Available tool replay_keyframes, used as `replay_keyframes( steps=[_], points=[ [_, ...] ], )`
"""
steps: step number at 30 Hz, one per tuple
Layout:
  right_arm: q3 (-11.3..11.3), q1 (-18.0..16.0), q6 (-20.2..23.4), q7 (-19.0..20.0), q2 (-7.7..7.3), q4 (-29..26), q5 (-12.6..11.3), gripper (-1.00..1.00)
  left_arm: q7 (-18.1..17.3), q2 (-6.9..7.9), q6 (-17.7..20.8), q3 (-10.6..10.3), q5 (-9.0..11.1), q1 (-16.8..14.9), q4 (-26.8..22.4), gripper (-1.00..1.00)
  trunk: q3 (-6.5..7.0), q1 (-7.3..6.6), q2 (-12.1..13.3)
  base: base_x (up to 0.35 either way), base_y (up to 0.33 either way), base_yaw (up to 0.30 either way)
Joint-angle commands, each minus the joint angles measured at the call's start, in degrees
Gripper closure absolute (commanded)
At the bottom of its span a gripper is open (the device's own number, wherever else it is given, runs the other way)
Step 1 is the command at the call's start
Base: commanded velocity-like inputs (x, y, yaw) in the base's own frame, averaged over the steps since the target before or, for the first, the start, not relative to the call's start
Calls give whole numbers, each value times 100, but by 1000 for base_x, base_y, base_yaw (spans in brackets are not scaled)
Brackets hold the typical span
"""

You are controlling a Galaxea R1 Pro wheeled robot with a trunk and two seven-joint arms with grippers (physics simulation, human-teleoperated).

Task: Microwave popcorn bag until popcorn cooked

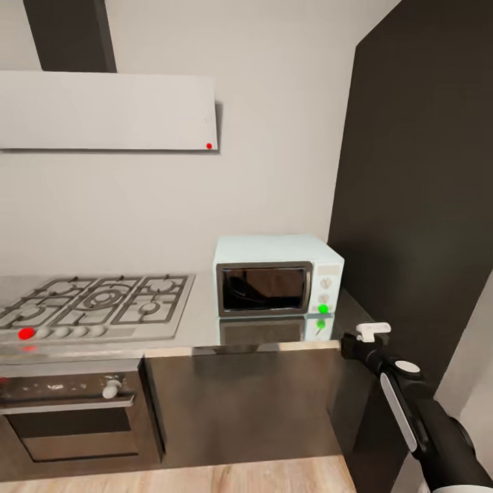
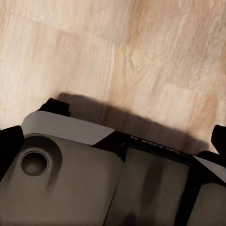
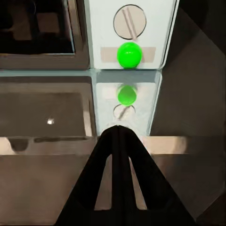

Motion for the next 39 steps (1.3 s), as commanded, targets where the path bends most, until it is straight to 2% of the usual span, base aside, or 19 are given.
replay_keyframes(
  steps=[1,6,7,8,10,11,12,13,14,15,17,18,22,23,24,30,37,38,39],
  points=[
    [-8,-4,33,15,3,-6,-35,100,22,-1,-14,-47,37,-2,-2,-100,-8,-4,-5,-344,0,0],
    [6,-55,16,7,4,139,-60,100,22,2,-15,-43,37,-2,-2,-100,-8,-4,-5,-344,0,0],
    [16,-66,1,4,10,241,-57,100,22,2,-15,-43,37,-2,-2,-100,-8,-4,-5,-342,0,0],
    [21,-73,-16,4,18,573,-52,100,22,2,-13,-43,37,-2,-2,-100,-8,-4,-5,-280,0,0],
    [22,-76,-105,-5,4,1490,-41,100,22,2,-12,-43,37,-2,-2,-100,-8,-4,-5,-125,0,0],
    [24,-77,-356,-8,-8,2264,-15,100,22,2,-14,-42,37,-2,-2,-100,-8,-4,-5,-50,0,0],
    [37,-77,-802,-18,-14,3130,73,100,22,2,-13,-43,37,-2,-2,-100,-8,-4,-5,-26,0,0],
    [87,-78,-1421,-34,5,4125,311,100,22,2,-10,-43,40,-2,0,-100,-8,-4,-5,-13,0,0],
    [134,-78,-2382,-82,25,5651,715,100,22,3,-10,-44,44,-2,3,-100,-8,-4,-5,-4,0,0],
    [139,-78,-2832,-107,17,6415,818,100,22,3,-8,-46,45,-2,5,-100,-8,-4,-5,-2,0,0],
    [140,-73,-3327,-126,0,7317,879,100,22,8,-7,-45,47,-2,7,-100,-8,-4,-5,-1,0,0],
    [139,0,-3461,-133,-17,7548,889,100,22,9,-7,-46,48,-2,7,-100,-8,-4,-5,0,0,0],
    [124,807,-3633,-158,-56,7769,864,100,22,40,-7,-48,46,-2,7,-100,-8,-4,-5,0,0,0],
    [91,1048,-3650,-155,-55,7783,668,100,22,82,-7,-49,44,-2,7,-100,-8,-4,-5,0,0,0],
    [85,1137,-3649,-154,-33,7786,532,100,22,102,-7,-49,41,-2,7,-100,-8,-4,-5,0,0,0],
    [80,1280,-3609,-147,6,7789,351,100,22,173,-7,-50,42,-2,7,-100,-8,-4,-5,0,0,0],
    [80,1287,-3575,-146,23,7789,344,100,30,178,-7,-50,46,-2,7,-100,-8,-4,-5,0,0,0],
    [77,1285,-3640,-161,299,7748,406,100,28,289,-16,-56,-314,-2,-292,-100,-8,-4,-5,0,0,0],
    [78,1285,-3640,-161,299,7748,406,100,27,292,-16,-53,-314,-2,-292,-100,-8,-4,-5,0,0,0]
  ],
)
